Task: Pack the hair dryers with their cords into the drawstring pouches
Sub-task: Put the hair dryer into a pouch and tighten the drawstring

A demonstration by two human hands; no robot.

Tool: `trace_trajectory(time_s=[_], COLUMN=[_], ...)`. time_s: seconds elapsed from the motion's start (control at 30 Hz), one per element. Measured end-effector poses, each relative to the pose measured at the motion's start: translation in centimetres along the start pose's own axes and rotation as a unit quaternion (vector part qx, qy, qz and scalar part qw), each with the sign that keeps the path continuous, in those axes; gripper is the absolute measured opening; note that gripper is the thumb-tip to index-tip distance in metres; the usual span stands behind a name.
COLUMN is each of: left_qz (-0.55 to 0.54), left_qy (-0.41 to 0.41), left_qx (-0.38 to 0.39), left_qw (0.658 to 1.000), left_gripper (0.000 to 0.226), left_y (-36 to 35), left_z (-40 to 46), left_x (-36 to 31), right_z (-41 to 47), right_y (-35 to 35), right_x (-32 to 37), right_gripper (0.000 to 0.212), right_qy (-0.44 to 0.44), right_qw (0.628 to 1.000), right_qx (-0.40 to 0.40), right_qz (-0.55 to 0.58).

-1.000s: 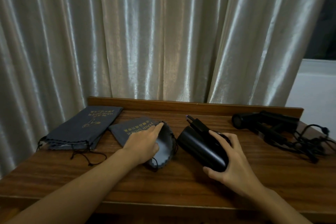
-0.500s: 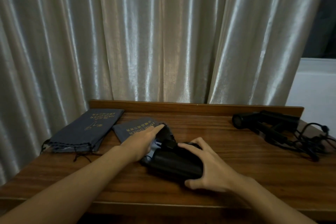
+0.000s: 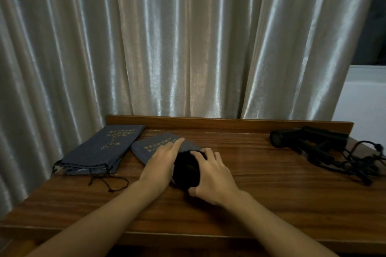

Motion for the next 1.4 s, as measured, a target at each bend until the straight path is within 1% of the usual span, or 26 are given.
trace_trajectory(time_s=[0.1, 0.2, 0.27, 0.3, 0.37, 0.5, 0.57, 0.63, 0.67, 0.73, 0.77, 0.8, 0.87, 0.9, 0.93, 1.0, 1.07, 1.1, 1.2, 1.23, 1.27, 1.3, 1.37, 1.4], left_qz=[0.003, -0.045, -0.079, -0.083, -0.091, -0.098, -0.063, -0.011, 0.014, 0.063, 0.082, 0.094, 0.094, 0.085, 0.071, 0.042, 0.026, 0.019, 0.014, 0.018, 0.023, 0.028, 0.036, 0.031], left_qy=[-0.017, -0.017, -0.019, -0.02, -0.013, 0.077, 0.101, 0.101, 0.096, 0.077, 0.069, 0.065, 0.072, 0.077, 0.077, 0.054, 0.007, -0.018, -0.06, -0.059, -0.052, -0.044, -0.025, -0.011], left_qx=[-0.02, -0.075, -0.096, -0.099, -0.108, -0.119, -0.102, -0.085, -0.079, -0.078, -0.079, -0.077, -0.064, -0.057, -0.056, -0.071, -0.073, -0.063, -0.033, -0.035, -0.041, -0.048, -0.059, -0.065], left_qw=[1.0, 0.996, 0.992, 0.991, 0.99, 0.985, 0.988, 0.991, 0.992, 0.992, 0.991, 0.99, 0.991, 0.992, 0.993, 0.995, 0.997, 0.998, 0.998, 0.997, 0.998, 0.997, 0.997, 0.997], left_gripper=[0.063, 0.055, 0.051, 0.049, 0.048, 0.048, 0.052, 0.054, 0.053, 0.049, 0.046, 0.043, 0.034, 0.03, 0.027, 0.025, 0.019, 0.017, 0.022, 0.025, 0.028, 0.03, 0.031, 0.032], left_y=[0.0, -0.2, -0.9, -1.3, -2.0, -2.4, -2.5, -2.6, -2.6, -2.5, -2.6, -2.6, -2.7, -2.7, -2.7, -2.6, -2.5, -2.7, -3.5, -3.5, -3.5, -3.3, -3.1, -3.0], left_z=[-0.4, -1.3, -2.2, -2.6, -3.0, -3.0, -2.9, -2.4, -2.1, -1.2, -0.6, 0.2, 1.6, 2.1, 2.5, 2.8, 2.6, 2.4, 1.4, 1.1, 0.8, 0.5, 0.1, -0.3], left_x=[-1.3, -1.9, -2.6, -2.9, -2.9, -1.5, -1.2, -1.2, -1.3, -1.7, -1.9, -2.1, -2.3, -2.4, -2.6, -3.2, -4.2, -4.7, -5.5, -5.4, -5.1, -4.7, -3.5, -2.8], right_z=[0.7, 1.2, 1.3, 1.4, 1.5, 1.1, 0.7, 0.1, -0.4, -1.7, -2.3, -2.7, -2.9, -2.8, -2.8, -2.4, -1.6, -1.1, 0.2, 0.4, 0.4, 0.4, -0.1, -0.4], right_y=[0.0, -0.5, -0.9, -1.2, -2.0, -3.2, -3.2, -3.3, -3.3, -3.5, -3.6, -3.8, -3.6, -3.4, -3.2, -3.2, -3.3, -3.4, -3.4, -3.6, -3.8, -4.1, -4.5, -4.7], right_x=[1.0, 1.0, 1.1, 1.2, 1.5, 1.1, 0.5, -0.4, -1.0, -2.2, -2.5, -2.5, -2.0, -1.7, -1.5, -1.0, -0.8, -0.8, -1.0, -1.0, -1.0, -0.9, -0.9, -1.3], right_gripper=[0.095, 0.087, 0.078, 0.076, 0.08, 0.087, 0.089, 0.095, 0.098, 0.101, 0.1, 0.094, 0.074, 0.067, 0.065, 0.072, 0.081, 0.078, 0.039, 0.034, 0.036, 0.043, 0.064, 0.072], right_qy=[-0.024, -0.108, -0.142, -0.141, -0.125, -0.082, -0.047, -0.026, -0.036, -0.096, -0.121, -0.13, -0.129, -0.13, -0.127, -0.102, -0.08, -0.082, -0.141, -0.157, -0.163, -0.159, -0.145, -0.146], right_qw=[0.998, 0.986, 0.979, 0.98, 0.983, 0.991, 0.993, 0.993, 0.994, 0.993, 0.991, 0.99, 0.986, 0.984, 0.983, 0.988, 0.993, 0.994, 0.983, 0.98, 0.98, 0.983, 0.988, 0.987], right_qx=[-0.032, -0.068, -0.096, -0.101, -0.096, -0.071, -0.05, -0.025, -0.021, -0.01, 0.0, -0.001, -0.044, -0.065, -0.082, -0.099, -0.08, -0.066, -0.053, -0.055, -0.058, -0.06, -0.06, -0.057], right_qz=[0.053, 0.109, 0.107, 0.1, 0.096, 0.075, 0.097, 0.113, 0.102, 0.068, 0.058, 0.06, 0.091, 0.104, 0.104, 0.062, 0.016, 0.018, 0.101, 0.112, 0.101, 0.072, -0.01, -0.023])
Point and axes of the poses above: each hand's wrist, its own z-axis towards the middle knuckle, its own y-axis out of the back of the hand, x = y × z, the point moved 5 cm from there along z, towards the middle knuckle, and after that the axes turned 13 degrees about -z, right-handed, at the moved point
